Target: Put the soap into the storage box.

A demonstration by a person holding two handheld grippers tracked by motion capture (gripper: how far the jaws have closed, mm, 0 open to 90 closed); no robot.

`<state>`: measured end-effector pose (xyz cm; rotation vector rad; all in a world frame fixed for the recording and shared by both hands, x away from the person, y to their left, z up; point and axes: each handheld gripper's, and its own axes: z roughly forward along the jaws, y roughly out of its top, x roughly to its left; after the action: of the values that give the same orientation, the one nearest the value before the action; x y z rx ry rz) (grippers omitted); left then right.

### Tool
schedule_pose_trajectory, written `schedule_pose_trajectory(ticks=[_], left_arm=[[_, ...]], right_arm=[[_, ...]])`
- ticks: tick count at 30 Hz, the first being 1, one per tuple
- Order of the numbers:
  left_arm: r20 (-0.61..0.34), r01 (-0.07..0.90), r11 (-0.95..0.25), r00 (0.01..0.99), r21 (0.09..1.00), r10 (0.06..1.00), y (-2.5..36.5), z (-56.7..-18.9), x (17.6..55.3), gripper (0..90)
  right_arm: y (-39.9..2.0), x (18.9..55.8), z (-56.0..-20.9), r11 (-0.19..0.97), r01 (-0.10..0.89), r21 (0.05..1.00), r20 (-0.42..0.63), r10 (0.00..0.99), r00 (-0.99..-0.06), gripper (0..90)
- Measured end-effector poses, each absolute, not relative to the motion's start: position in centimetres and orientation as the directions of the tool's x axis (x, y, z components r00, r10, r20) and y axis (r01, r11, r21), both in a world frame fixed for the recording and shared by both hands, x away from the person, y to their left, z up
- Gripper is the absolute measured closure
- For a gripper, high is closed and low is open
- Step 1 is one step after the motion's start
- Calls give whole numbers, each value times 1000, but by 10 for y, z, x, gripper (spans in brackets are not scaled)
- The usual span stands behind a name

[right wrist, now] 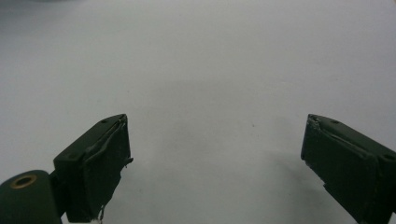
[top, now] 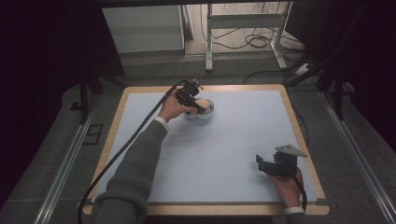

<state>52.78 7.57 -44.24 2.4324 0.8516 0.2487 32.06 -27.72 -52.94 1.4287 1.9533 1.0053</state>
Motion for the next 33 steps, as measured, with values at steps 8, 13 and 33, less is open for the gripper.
schedule_pose_trajectory(ticks=[8, 13, 33], left_arm=[[-14, 539, -645, 773, 542, 634, 74, -454, 536, 322], [-11, 543, -653, 773, 528, 634, 72, -460, 539, 321], [-16, 534, -615, 762, 580, 647, 86, -446, 519, 247]], right_arm=[[-277, 320, -529, 172, 569, 804, 17, 951, -310, 82], [-277, 321, -529, 172, 567, 805, 16, 950, -311, 82], [-276, 321, -529, 178, 568, 803, 11, 950, -313, 82]])
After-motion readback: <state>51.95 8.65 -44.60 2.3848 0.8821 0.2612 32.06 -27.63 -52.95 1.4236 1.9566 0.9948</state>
